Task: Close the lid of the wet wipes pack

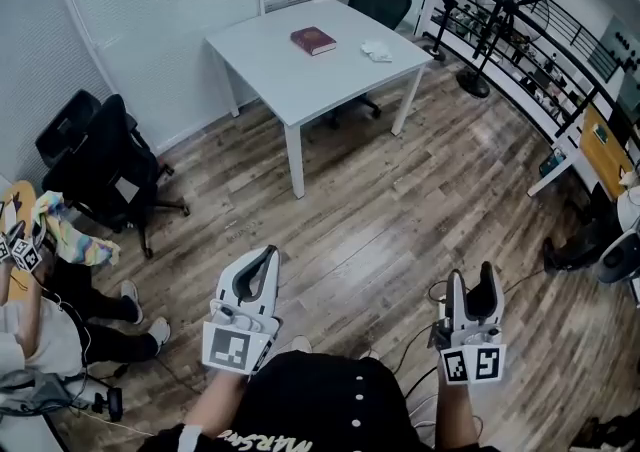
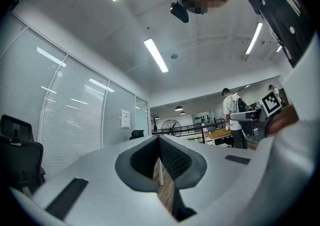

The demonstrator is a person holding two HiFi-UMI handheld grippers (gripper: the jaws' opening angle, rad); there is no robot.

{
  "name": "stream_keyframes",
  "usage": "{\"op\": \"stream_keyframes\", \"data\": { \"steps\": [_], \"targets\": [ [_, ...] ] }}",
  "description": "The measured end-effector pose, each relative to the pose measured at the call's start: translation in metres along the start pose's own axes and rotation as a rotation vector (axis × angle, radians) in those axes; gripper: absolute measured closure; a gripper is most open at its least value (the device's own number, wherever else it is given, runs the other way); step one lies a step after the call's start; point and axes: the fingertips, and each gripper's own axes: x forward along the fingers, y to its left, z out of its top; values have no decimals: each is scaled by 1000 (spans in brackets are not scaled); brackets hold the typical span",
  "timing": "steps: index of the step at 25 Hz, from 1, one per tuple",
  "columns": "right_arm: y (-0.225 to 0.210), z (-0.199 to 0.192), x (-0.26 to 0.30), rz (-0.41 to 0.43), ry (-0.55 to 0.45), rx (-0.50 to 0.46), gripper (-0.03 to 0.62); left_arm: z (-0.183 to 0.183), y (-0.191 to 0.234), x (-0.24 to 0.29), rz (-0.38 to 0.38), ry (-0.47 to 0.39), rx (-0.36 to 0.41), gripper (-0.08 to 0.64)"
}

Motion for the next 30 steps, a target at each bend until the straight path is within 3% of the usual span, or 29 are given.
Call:
{"op": "stream_keyframes", "data": {
  "steps": [10,20,30],
  "targets": [
    [42,-13,15,-9,15,19,324,-7,38,-6,-23,15,-18,552],
    [31,-26,46,-13,14,27,344,-24,47,21,-32,25,-23,552],
    [-4,-36,121,41,10,3,344,-30,59,91,-3,15,-4,552]
  ]
}}
